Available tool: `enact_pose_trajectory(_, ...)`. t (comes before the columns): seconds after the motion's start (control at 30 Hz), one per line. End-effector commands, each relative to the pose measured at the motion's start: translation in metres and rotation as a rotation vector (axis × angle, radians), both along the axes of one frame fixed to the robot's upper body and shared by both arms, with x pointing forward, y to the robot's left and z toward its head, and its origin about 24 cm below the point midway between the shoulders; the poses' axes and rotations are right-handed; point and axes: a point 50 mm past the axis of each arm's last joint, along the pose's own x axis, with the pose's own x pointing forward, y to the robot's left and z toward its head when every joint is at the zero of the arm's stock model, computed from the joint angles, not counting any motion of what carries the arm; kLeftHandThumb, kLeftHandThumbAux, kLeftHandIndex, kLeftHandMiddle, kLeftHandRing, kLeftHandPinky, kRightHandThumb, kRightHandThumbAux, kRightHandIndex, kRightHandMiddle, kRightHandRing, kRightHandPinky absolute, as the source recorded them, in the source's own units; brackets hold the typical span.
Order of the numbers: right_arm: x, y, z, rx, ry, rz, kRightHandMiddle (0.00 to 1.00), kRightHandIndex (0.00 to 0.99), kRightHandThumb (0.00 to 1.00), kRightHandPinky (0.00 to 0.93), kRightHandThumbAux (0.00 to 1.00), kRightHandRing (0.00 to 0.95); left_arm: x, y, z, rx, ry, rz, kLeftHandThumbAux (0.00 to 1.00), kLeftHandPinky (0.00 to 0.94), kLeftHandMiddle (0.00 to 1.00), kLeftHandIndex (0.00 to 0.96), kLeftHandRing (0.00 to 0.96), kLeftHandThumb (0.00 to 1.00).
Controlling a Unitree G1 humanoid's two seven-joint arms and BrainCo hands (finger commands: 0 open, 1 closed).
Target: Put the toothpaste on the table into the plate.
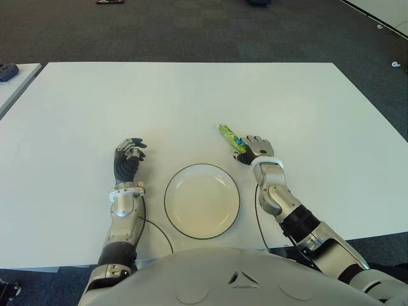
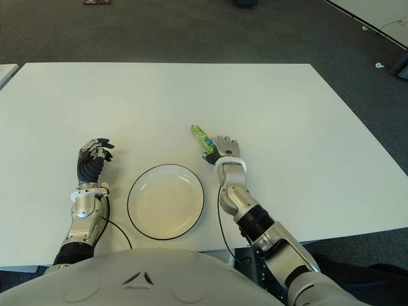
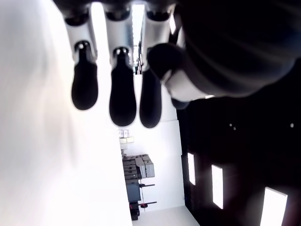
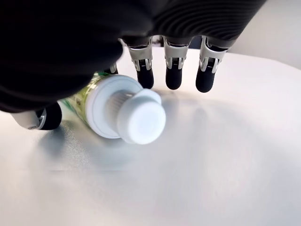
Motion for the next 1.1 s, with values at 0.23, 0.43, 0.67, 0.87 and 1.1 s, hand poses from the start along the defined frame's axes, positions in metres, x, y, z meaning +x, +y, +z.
enact_pose_trajectory(0.23, -0.002, -0.002, 0.011, 0.106, -0.058, -0.073, 0.000, 0.000, 0.359, 0.000, 0.340, 0.000, -0.006, -0.001, -0.010, -0.001, 0.063, 0.000, 0.679, 0.626, 0.512, 0.400, 0.649, 0.835)
enact_pose_trajectory(0.43, -0.003, -0.005, 0.017, 0.188, -0.130, -0.132, 0.000, 0.000, 0.373, 0.012, 0.414, 0.000, -0.007, 0.000, -0.011, -0.009, 0.067, 0.002, 0.679, 0.617, 0.508, 0.401, 0.646, 0.835)
enact_pose_trajectory(0.67, 0.001, -0.012, 0.018, 0.243, -0.235, -0.191, 0.035, 0.064, 0.380, 0.150, 0.508, 0.049, -0.006, -0.001, -0.009, -0.015, 0.038, 0.000, 0.679, 0.620, 0.503, 0.403, 0.640, 0.835)
enact_pose_trajectory(0.87, 0.002, -0.013, 0.019, 0.305, -0.307, -0.224, 0.143, 0.157, 0.367, 0.244, 0.554, 0.149, -0.006, -0.001, -0.009, -0.022, 0.026, -0.001, 0.679, 0.626, 0.502, 0.403, 0.641, 0.835)
enact_pose_trajectory(1.1, 0.003, -0.016, 0.022, 0.438, -0.426, -0.268, 0.366, 0.371, 0.534, 0.509, 0.659, 0.436, -0.005, 0.001, -0.008, -0.020, 0.015, -0.003, 0.680, 0.632, 0.503, 0.400, 0.645, 0.834)
